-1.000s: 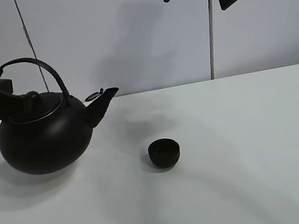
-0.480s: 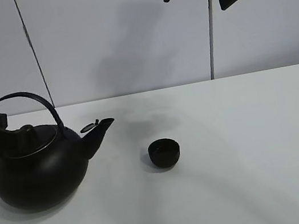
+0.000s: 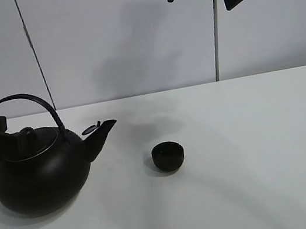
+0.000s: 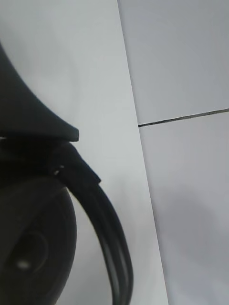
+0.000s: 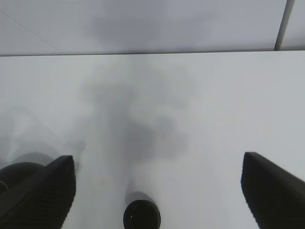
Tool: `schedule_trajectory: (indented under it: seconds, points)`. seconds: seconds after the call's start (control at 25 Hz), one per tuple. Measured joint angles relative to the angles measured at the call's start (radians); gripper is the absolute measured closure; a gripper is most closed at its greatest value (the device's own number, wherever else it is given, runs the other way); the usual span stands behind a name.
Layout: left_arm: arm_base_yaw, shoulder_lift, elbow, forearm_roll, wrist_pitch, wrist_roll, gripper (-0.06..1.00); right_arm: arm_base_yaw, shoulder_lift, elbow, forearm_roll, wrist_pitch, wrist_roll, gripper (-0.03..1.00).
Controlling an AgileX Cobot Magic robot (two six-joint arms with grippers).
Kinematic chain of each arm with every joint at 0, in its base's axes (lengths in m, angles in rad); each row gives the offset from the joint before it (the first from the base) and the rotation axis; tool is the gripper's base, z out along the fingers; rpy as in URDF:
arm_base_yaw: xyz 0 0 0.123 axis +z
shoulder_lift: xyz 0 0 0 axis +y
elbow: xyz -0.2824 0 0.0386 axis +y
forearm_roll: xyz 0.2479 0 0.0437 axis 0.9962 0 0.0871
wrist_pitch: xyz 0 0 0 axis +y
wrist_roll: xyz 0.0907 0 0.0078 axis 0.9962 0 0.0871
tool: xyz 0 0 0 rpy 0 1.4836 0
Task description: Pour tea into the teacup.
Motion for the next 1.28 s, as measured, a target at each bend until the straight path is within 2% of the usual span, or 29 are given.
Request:
schedule_trajectory:
  seconds: [0.36, 0.72, 1.0, 1.28]
  points:
    - [0.0, 0.0, 0.009, 0.034, 0.001, 0.081, 0.83, 0.0, 0.0, 0.0, 0.0, 0.0, 0.0, 0.32]
    - [0.0, 0.0, 0.012, 0.045, 0.0, 0.092, 0.83, 0.0, 0.0, 0.0, 0.0, 0.0, 0.0, 0.32]
    - [0.0, -0.006, 0.036, 0.069, -0.031, 0.085, 0.77, 0.0, 0.0, 0.0, 0.0, -0.001, 0.0, 0.32]
    - [0.001, -0.008, 0.057, 0.088, -0.081, 0.079, 0.67, 0.0, 0.0, 0.0, 0.0, -0.001, 0.0, 0.32]
